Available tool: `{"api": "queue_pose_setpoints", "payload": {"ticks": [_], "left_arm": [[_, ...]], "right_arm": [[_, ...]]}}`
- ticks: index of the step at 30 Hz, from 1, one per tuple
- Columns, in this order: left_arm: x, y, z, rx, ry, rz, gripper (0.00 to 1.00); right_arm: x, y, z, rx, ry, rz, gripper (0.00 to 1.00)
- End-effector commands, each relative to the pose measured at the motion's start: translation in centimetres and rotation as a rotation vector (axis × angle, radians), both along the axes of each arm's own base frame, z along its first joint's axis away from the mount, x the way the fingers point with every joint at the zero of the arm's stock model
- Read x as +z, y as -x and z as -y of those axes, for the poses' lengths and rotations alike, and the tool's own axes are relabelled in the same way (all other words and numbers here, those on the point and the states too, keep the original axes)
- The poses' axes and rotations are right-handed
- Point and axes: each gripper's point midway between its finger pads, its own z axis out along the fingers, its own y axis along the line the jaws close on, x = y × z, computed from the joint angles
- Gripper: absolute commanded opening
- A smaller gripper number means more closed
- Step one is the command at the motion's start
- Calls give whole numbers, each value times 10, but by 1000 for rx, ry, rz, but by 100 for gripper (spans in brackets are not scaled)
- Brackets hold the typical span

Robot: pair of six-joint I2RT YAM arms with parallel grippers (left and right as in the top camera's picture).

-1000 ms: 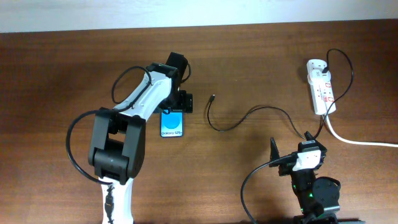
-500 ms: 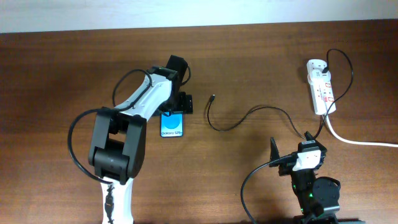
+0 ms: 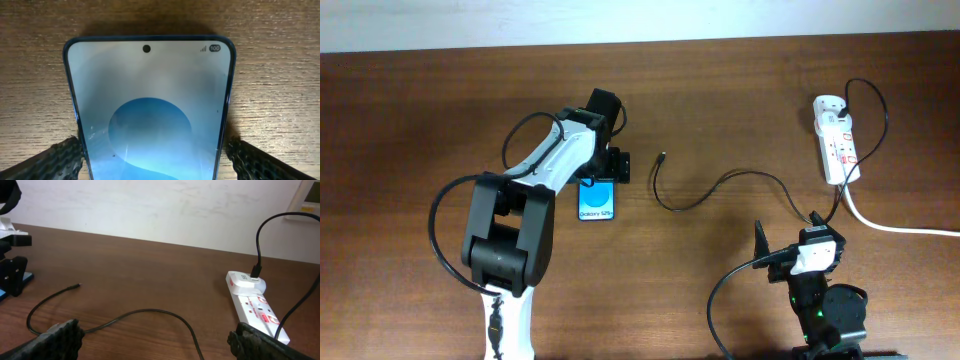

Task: Plug charger to phone and switch on socket
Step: 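Close the left gripper on the phone's top edge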

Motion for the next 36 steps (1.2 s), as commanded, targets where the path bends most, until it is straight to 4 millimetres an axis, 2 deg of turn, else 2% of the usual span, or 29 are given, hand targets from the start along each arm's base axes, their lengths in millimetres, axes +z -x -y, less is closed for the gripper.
{"api": "queue_pose_setpoints", "payload": {"ticks": [1,8,13,15,22,26,29,36], "left_arm": [[-15,15,-9,-20,-41,-64,99],[-15,17,-7,-5,-30,-71,95],[-15,16,-7,-5,-30,-70,85],[-15,16,-7,-5,-30,-70,84],[-15,16,-7,-2,-29,-67,66],[-13,13,-6,17,-25,-59,66],[-5,8,-4,17,-21,-51,66],[32,-11,3,17,-6,-9,64]], "right_arm": [[-2,0,0,-5,-3,-3,98],[-2,0,0,-5,-3,-3,98],[-2,0,0,-5,-3,-3,98],[-2,0,0,-5,-3,-3,98],[-2,0,0,-5,-3,-3,98],[-2,0,0,-5,-3,-3,98],[-2,0,0,-5,-3,-3,98],[-2,0,0,-5,-3,-3,98]]}}
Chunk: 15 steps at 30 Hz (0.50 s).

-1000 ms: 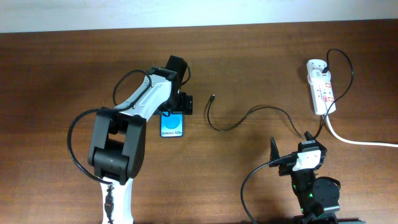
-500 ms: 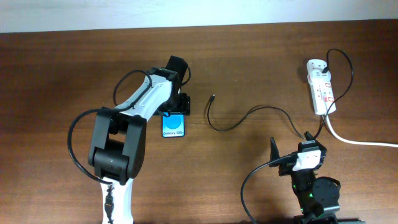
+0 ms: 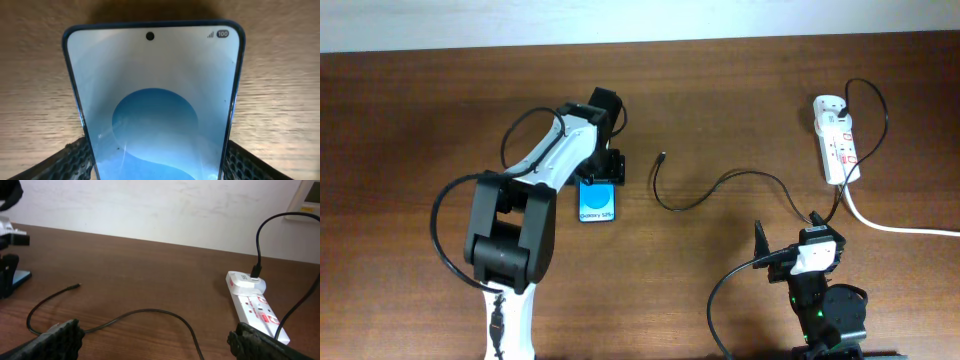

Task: Plug charger to phone and switch on socket
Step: 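Close the left gripper on the phone's top edge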

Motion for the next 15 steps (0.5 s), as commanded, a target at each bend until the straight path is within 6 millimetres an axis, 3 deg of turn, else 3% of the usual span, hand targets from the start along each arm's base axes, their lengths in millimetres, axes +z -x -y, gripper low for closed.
{"api": "queue_pose_setpoints", "payload": {"ticks": [1,3,11,15], "left_arm": [[24,-21,5,16,11,63,63],[34,-25,6,16,15,73,54],[76,-42,13,17,38,133,0],[96,-48,15,24,51,163,0]], "right_arm": [[-2,0,0,-5,-3,-3,98],[-2,0,0,-5,-3,-3,98],[-2,0,0,-5,-3,-3,98],[-2,0,0,-5,-3,-3,98]]}}
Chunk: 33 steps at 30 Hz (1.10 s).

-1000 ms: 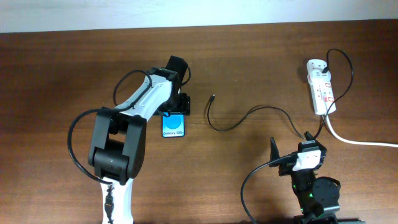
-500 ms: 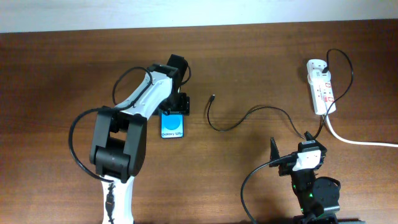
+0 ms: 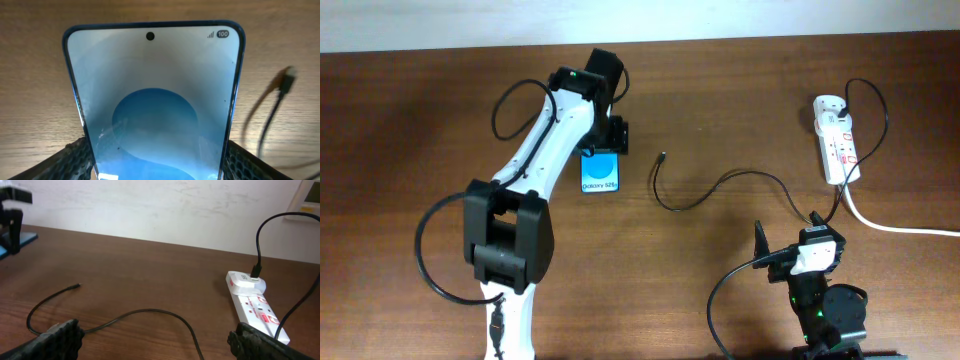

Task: Plug charger to phone and switch on socket
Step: 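Close the left gripper on the phone's top edge, then lift the phone with the left gripper and tilt it upright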

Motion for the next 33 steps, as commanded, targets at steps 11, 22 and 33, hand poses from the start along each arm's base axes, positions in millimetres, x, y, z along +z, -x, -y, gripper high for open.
{"api": "queue_pose_setpoints", "payload": {"ticks": [11,22,33], "left_arm": [[56,-14,22,376,299,-22,0],[54,6,16,662,345,-167,0],[66,31,39,582,494,-344,0]], "right_arm": [[-2,0,0,-5,-2,-3,98],[2,0,0,0,-5,15,98],[40,8,-41,241,-33,165,98]]}}
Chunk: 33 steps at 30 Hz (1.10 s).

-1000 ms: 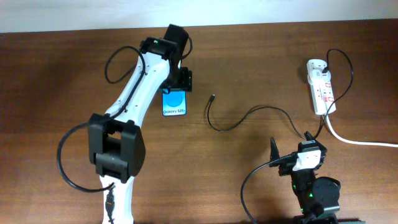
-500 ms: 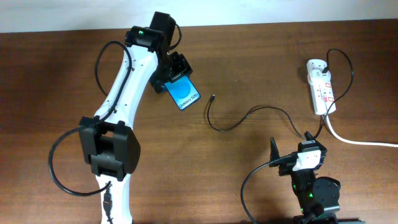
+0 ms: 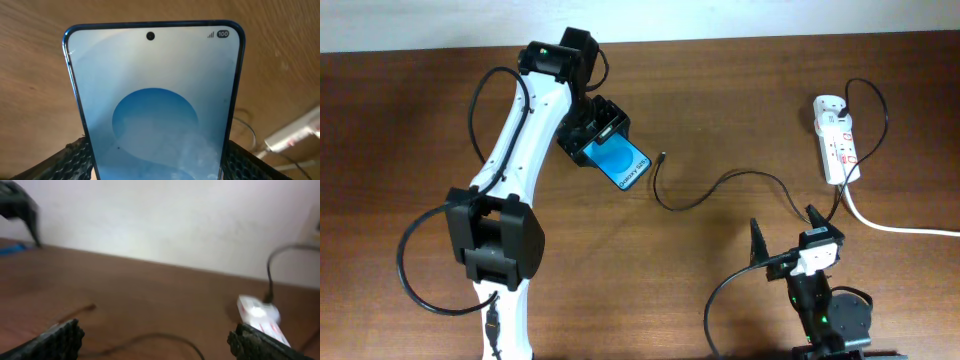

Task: Plug charger to phone and switch on socket
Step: 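Lift the phone with the left gripper and tilt it upright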

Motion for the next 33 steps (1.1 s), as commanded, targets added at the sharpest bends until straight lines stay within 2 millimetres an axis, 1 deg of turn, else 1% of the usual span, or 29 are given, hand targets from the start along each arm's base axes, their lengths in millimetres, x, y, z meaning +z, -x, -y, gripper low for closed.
{"api": "queue_pose_setpoints", "payload": {"ticks": [1,6,8,11,14,17,20,23,26,30,33], "left_arm": [[18,0,17,-54,174,4,0],[33,0,24,-40,325,-23,0],[38,0,24,-25,376,-40,0],[51,2,24,3,479,-77,0],[65,0,24,27,578,-96,0],[77,-3,22,46,667,-103,0],[82,-6,17,63,703,-102,0],[85,-9,12,77,718,-98,0],[91,-8,13,78,759,-107,0],[93,-8,14,78,772,-109,0],[95,-7,15,76,783,-111,0]], "right_arm": [[10,8,-26,155,-15,40,98],[21,10,-26,164,-173,10,98],[22,11,-27,173,-203,-12,98],[22,17,-37,230,-222,-59,98],[16,18,-36,223,-248,-113,98],[1,17,-37,217,-249,-181,98],[-3,17,-41,235,-260,-228,98],[6,13,-42,235,-260,-256,98],[18,5,-44,238,-262,-306,98],[39,-11,-48,236,-262,-437,98],[50,-21,-52,237,-267,-536,98]]}}
